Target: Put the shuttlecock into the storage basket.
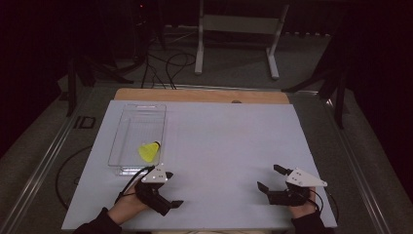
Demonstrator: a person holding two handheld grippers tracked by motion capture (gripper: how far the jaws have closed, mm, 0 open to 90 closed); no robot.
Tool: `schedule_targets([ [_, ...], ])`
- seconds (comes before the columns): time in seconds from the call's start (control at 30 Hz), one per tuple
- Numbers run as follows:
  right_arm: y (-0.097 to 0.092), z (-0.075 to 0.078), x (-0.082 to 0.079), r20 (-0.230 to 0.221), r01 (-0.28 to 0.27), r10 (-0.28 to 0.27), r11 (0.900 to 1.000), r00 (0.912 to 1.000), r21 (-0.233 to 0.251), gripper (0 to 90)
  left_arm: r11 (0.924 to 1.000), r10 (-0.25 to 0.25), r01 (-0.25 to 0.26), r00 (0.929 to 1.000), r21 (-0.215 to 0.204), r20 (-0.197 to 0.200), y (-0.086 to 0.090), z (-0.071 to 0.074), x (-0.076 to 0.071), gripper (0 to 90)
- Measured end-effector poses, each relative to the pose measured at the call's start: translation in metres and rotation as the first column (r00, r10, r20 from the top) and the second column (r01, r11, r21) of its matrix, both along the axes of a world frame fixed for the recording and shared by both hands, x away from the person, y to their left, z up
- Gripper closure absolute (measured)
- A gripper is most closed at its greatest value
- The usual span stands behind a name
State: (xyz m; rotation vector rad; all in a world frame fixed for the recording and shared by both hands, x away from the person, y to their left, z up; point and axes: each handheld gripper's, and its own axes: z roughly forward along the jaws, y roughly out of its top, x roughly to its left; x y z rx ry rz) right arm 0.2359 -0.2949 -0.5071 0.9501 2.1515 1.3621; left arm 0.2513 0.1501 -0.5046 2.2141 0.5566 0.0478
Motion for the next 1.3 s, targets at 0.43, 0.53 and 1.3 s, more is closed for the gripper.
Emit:
schedule_targets([
  [0.43,0.000,0.000,0.000,-0.002,-0.001,0.001,1.0000,1.0000,0.001,11.0,0.9968,0.079,-0.079,0.9969,-0.007,-0.003,0.024,-0.008,-0.005,0.0],
  [0.53,0.000,0.000,0.000,-0.002,-0.001,0.001,1.0000,1.0000,0.001,11.1,0.9951,0.099,-0.099,0.9951,-0.006,0.004,0.027,-0.009,-0.007,0.0],
  [1.3,0.000,-0.003,0.002,-0.018,-0.008,0.008,1.0000,0.9998,-0.004,11.1,0.9886,0.149,-0.148,0.9886,-0.028,0.024,0.029,-0.015,-0.010,0.0],
])
